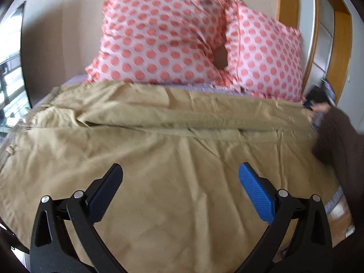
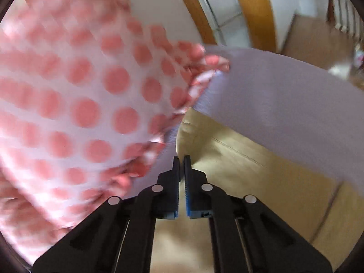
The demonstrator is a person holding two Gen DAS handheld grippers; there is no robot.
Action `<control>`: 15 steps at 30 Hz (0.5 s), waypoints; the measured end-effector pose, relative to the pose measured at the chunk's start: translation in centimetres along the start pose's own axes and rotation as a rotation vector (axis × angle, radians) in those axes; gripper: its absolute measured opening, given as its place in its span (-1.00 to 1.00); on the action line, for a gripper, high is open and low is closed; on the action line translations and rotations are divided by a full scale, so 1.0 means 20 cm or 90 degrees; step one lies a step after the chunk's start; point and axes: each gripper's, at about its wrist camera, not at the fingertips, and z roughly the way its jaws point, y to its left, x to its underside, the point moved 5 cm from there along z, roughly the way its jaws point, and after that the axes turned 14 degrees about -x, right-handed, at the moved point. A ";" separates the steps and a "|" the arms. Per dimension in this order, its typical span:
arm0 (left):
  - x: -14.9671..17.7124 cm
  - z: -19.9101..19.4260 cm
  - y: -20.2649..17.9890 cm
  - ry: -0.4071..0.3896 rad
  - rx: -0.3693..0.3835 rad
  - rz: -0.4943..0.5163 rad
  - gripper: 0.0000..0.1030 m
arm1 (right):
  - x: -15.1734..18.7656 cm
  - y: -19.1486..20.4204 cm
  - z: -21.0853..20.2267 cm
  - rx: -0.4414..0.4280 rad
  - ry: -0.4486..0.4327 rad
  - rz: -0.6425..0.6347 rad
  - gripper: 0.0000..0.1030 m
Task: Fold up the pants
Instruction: 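Grasp the khaki cover edge with the right tool and lift it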
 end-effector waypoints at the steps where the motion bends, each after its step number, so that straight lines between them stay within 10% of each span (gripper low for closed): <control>1: -0.02 -0.02 0.04 -0.010 0.001 -0.013 0.97 | 0.01 -0.02 -0.10 -0.034 -0.010 0.004 -0.92; 7: -0.09 -0.05 0.22 -0.020 0.070 -0.089 0.97 | 0.46 -0.11 -0.83 -0.123 -0.015 0.049 -0.92; 13: -0.21 -0.03 0.32 -0.027 0.175 -0.164 0.97 | 0.64 -0.22 -0.94 -0.107 0.056 0.124 -0.87; 15: -0.24 -0.01 0.35 -0.024 0.160 -0.160 0.97 | 0.66 -0.24 -0.94 -0.108 0.071 0.153 -0.52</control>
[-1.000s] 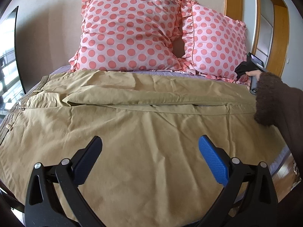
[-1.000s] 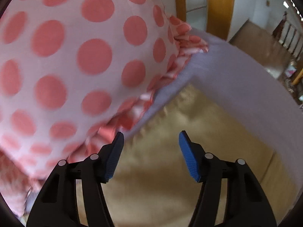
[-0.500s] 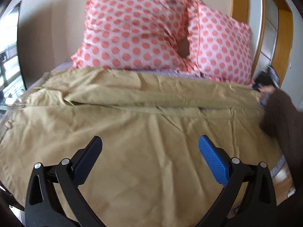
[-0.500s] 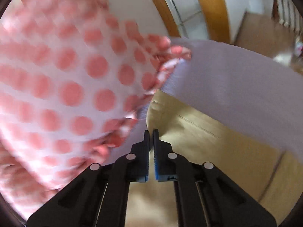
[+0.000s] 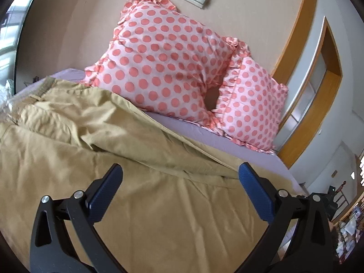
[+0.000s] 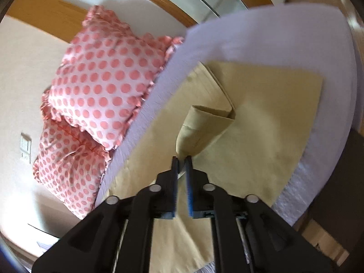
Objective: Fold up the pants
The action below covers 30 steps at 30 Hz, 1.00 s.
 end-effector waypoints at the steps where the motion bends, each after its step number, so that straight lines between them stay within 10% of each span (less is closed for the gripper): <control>1: -0.01 0.01 0.02 0.002 -0.012 0.000 0.97 | 0.01 -0.02 0.00 -0.003 0.004 0.008 -0.39; 8: -0.16 0.12 0.23 0.059 -0.083 -0.067 0.97 | 0.02 -0.04 0.05 -0.011 0.001 0.021 -0.12; 11: -0.24 0.21 0.29 0.076 -0.111 -0.073 0.97 | -0.01 -0.02 0.07 -0.058 -0.004 -0.018 -0.97; 23: -0.45 0.85 0.50 0.218 -0.214 -0.175 0.93 | -0.10 -0.09 -0.07 -0.134 -0.070 -0.016 -0.97; 26: -0.46 0.96 0.57 0.243 -0.225 -0.212 0.29 | -0.10 -0.08 -0.08 -0.145 -0.073 -0.023 -0.97; 28: -0.45 0.97 0.60 0.245 -0.199 -0.227 -0.82 | -0.11 -0.05 -0.07 -0.148 -0.076 -0.026 -0.97; 30: -0.43 0.85 0.59 0.224 -0.176 -0.222 -0.85 | -0.12 -0.04 -0.10 -0.151 -0.087 -0.032 -0.97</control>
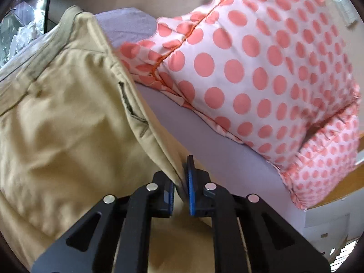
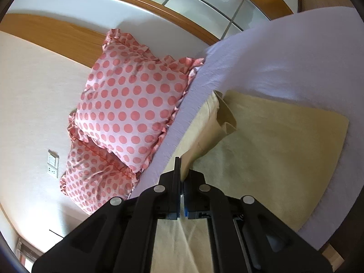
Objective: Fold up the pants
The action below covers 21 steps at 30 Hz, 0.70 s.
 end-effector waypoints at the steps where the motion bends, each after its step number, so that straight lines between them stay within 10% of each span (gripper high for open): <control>1: 0.04 -0.09 0.00 -0.019 0.012 0.017 -0.87 | -0.01 0.01 -0.02 0.002 -0.006 -0.005 -0.97; 9: 0.72 -0.82 0.41 -0.149 0.049 0.067 -0.83 | -0.04 -0.04 -0.23 0.043 -0.048 -0.010 -0.97; 19: 1.11 -0.74 0.67 -0.101 0.037 0.020 -0.75 | 0.02 -0.18 -0.30 0.163 -0.014 -0.025 -0.95; 21: 1.14 -0.75 0.70 -0.109 0.034 0.020 -0.66 | 0.01 -0.16 -0.35 0.198 -0.032 -0.047 -0.58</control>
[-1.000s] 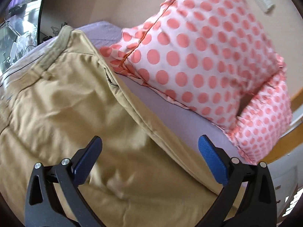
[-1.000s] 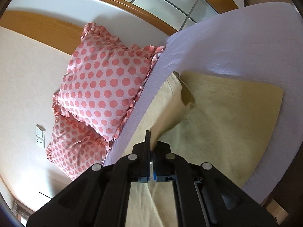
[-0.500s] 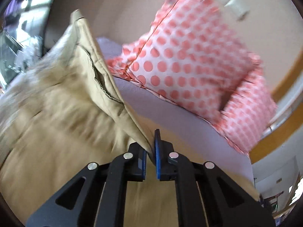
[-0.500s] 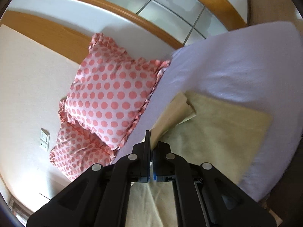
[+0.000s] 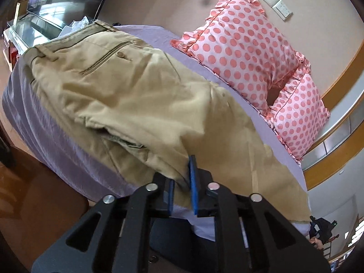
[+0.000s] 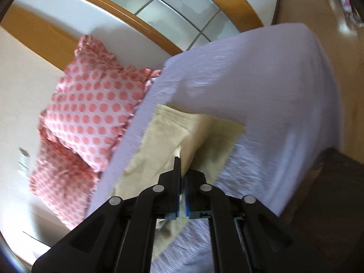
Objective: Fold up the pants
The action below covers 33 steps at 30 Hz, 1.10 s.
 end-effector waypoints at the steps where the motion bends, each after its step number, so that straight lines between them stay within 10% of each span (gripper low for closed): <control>1: 0.01 -0.01 0.01 -0.008 0.000 0.000 -0.61 | -0.01 0.00 -0.03 0.011 -0.014 -0.010 -0.32; 2: 0.02 -0.03 0.02 -0.019 0.000 -0.001 -0.57 | -0.02 0.00 -0.07 0.026 -0.043 -0.028 0.23; 3: 0.03 -0.04 0.03 -0.026 0.004 -0.003 -0.51 | -0.03 0.00 -0.09 0.034 -0.060 -0.038 0.37; 6: 0.06 -0.08 0.07 -0.043 0.022 -0.022 -0.34 | -0.03 -0.01 -0.07 0.049 -0.061 -0.054 0.35; 10: 0.07 -0.13 0.17 -0.067 0.029 -0.066 -0.17 | 0.01 -0.01 -0.02 0.047 -0.049 -0.074 0.18; 15: 0.06 -0.15 0.25 -0.075 0.025 -0.100 -0.05 | 0.08 0.04 0.06 0.027 -0.016 -0.116 -0.84; 22: 0.07 -0.15 0.29 -0.081 0.030 -0.098 0.12 | 0.16 0.57 0.17 -0.115 0.017 -0.255 -0.88; 29: 0.09 -0.17 0.31 -0.090 0.017 -0.103 0.40 | 1.10 1.49 0.32 -0.432 0.290 -0.466 -0.87; 33: 0.10 -0.14 0.31 -0.071 0.004 -0.088 0.49 | 1.84 1.53 0.38 -0.398 0.548 -0.657 -0.34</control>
